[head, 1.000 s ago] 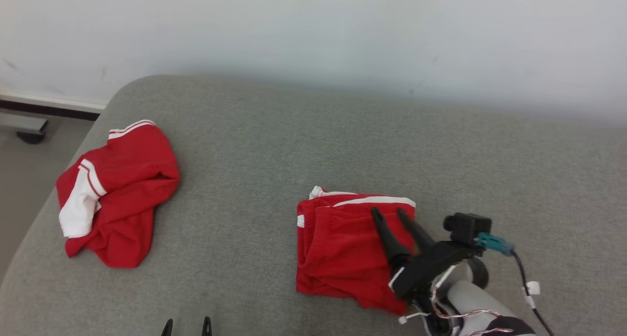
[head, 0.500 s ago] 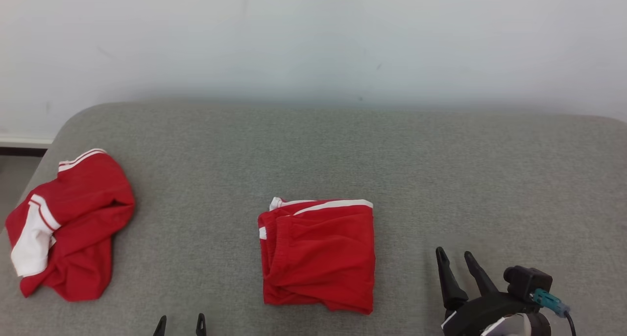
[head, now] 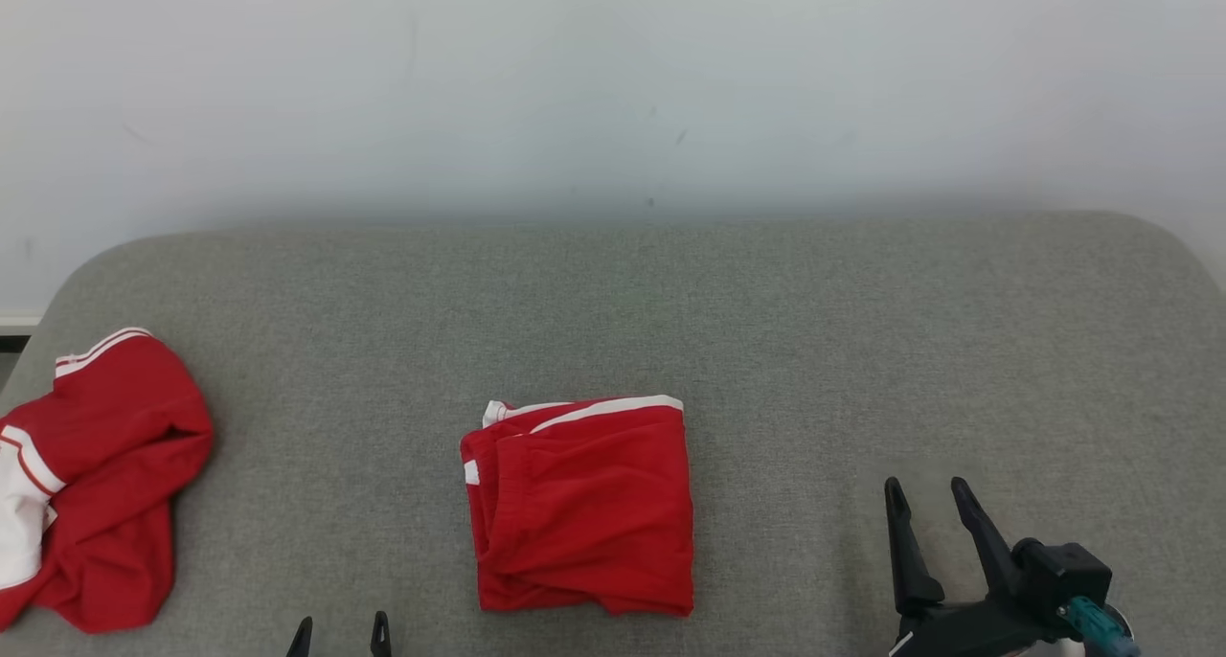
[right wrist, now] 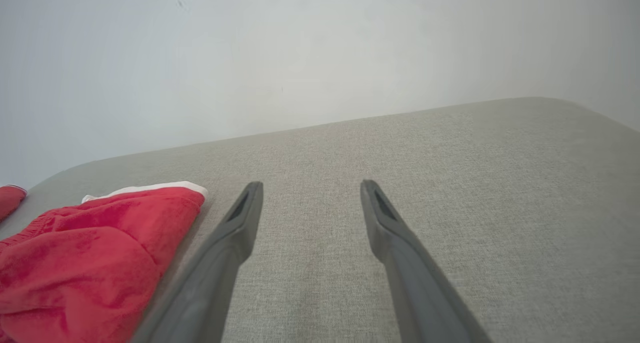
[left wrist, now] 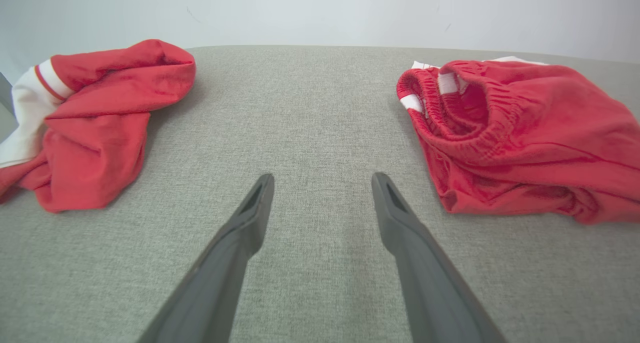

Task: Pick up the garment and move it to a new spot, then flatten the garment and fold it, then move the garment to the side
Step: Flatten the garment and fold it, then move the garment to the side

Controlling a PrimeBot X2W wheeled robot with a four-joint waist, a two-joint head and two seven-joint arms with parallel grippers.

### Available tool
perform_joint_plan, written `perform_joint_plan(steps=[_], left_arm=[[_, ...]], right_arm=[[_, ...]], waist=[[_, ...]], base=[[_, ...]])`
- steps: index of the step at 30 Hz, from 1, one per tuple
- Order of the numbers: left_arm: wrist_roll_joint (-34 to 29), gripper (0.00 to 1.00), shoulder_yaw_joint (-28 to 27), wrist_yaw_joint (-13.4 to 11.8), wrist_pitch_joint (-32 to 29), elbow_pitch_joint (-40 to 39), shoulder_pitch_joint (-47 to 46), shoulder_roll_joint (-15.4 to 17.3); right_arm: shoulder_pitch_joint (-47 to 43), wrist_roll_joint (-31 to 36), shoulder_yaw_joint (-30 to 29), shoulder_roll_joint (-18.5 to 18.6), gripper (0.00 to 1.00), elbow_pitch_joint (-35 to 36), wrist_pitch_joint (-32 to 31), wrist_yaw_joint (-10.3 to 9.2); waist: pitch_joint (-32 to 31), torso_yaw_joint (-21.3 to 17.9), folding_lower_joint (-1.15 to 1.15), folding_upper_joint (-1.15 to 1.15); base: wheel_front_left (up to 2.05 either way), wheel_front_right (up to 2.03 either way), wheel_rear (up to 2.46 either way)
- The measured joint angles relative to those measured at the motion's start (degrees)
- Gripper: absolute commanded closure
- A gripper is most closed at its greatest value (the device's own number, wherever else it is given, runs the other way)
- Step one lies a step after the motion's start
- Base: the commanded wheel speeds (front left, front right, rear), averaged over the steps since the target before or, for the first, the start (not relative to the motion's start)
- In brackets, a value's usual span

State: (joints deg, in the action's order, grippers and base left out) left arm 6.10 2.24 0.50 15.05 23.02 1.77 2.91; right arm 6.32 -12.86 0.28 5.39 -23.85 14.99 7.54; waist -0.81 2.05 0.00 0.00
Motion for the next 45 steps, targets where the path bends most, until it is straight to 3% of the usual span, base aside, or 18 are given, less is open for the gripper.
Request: perform_joint_plan(steps=[6,27,35,45], left_arm=[[-0.1,0.0,-0.9,-0.1,0.0,-0.3,0.3,0.0],[-1.1,0.0,-1.7,-0.1,0.0,-4.1,1.9,0.0],[0.2,0.0,0.9,0.0,0.0,-6.0,1.8,0.0],[0.6,0.0,5.4,-1.0,0.0,-8.3,0.5,0.0]], right_arm=[[-2.4,3.4,-1.1,-1.3,0.0,2.2,0.0,0.0],[-4.1,4.6,-0.4,-2.3,0.0,2.4,0.0,0.0],[-3.8,3.7,2.0,-2.4,0.0,1.0,0.0,0.0],[0.6,1.0,7.3,-2.2,0.0,-5.0,0.0,0.0]], waist=[[-0.7,-0.9,0.0,0.0],[-1.3,-2.4,0.0,0.0],[0.1,0.1,0.0,0.0],[3.0,6.6,0.0,0.0]], base=[[0.0,0.0,0.0],[0.0,0.0,0.0],[0.0,0.0,0.0],[0.0,0.0,0.0]])
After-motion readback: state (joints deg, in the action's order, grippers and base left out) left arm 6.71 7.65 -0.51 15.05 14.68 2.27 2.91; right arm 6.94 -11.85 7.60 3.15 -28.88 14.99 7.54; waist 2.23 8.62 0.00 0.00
